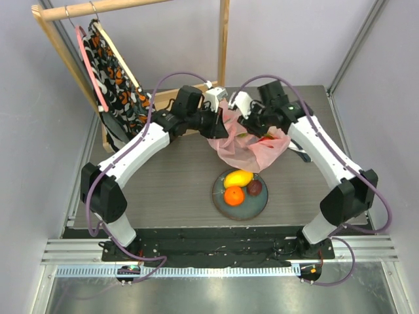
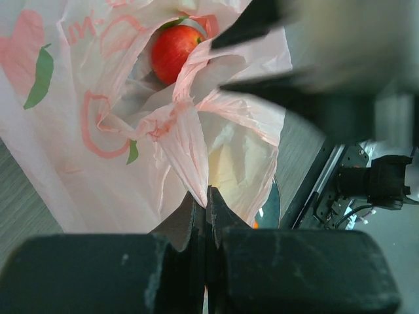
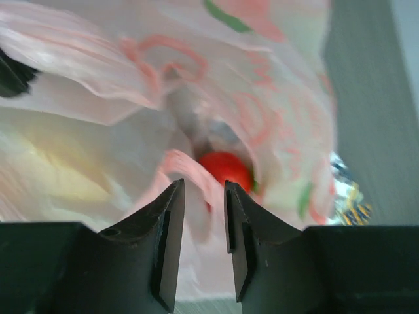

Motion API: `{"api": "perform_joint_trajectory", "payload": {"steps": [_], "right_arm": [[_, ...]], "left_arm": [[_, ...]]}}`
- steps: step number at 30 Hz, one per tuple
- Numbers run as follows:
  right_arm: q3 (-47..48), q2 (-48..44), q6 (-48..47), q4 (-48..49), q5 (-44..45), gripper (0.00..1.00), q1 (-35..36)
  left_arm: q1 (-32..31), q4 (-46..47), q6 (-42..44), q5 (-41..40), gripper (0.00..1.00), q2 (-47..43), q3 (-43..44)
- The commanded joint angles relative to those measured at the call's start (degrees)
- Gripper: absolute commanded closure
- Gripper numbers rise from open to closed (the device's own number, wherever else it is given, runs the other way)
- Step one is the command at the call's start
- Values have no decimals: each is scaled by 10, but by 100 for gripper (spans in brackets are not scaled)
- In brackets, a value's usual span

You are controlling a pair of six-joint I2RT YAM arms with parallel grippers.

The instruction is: Take the fake fruits out of the plastic bag

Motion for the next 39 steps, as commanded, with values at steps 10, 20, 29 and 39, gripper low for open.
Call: {"api": "perform_joint_trajectory", "payload": {"steps": [10, 20, 29, 39], "right_arm": [[-37, 115, 59, 17, -23, 64, 11], [-152, 7, 3, 1, 253, 67, -38], [-264, -61, 25, 29, 249, 66, -40], [-59, -24, 34, -25, 158, 63, -37]], "left_arm": [[0, 10, -12, -27, 100, -12, 30], [1, 16, -7, -23, 100, -4, 28], [-1, 34, -40, 19, 100, 13, 18], [-10, 31, -9, 15, 100, -12, -17]]}}
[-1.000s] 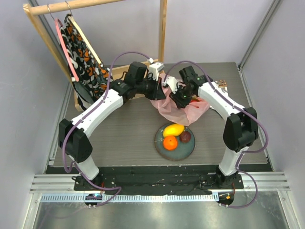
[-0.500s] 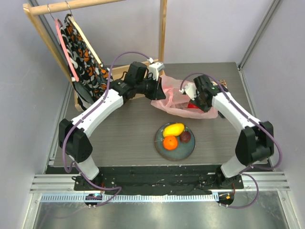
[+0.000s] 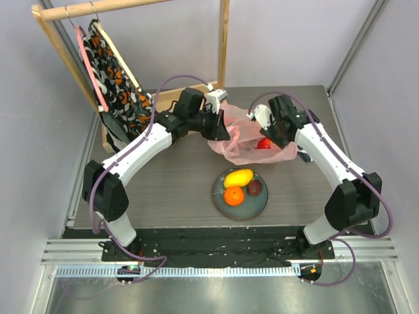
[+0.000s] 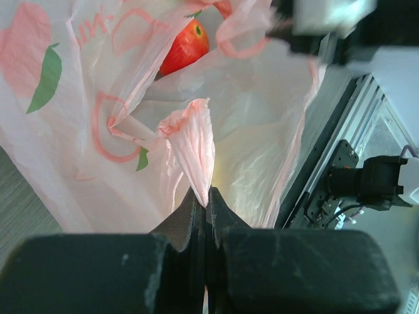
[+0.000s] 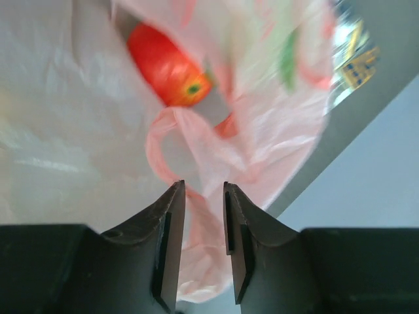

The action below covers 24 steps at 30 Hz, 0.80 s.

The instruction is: Take the fake fruits out of the plastic bag

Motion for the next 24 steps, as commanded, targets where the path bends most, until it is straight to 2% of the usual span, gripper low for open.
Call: {"api": "perform_joint_trajectory", "payload": {"steps": [1, 3, 5, 8, 13, 24], "right_arm": [[91, 6, -5, -5, -67, 62, 4], [108, 23, -28, -23, -95, 61, 8], [106, 32, -95, -49, -156, 59, 12], [84, 46, -142, -32, -146, 60, 19], [122, 109, -156, -42, -149, 60, 19], [166, 165, -198, -53, -163, 49, 25]], "left_arm": [[-7, 11, 23, 4, 100, -25, -7], [-7, 11, 23, 5, 100, -27, -8], [-7, 11, 23, 4, 100, -30, -9], [-8, 10, 27, 5, 100, -33, -14], [-7, 10, 27, 8, 100, -36, -16], [-7, 12, 28, 7, 100, -36, -22]]}}
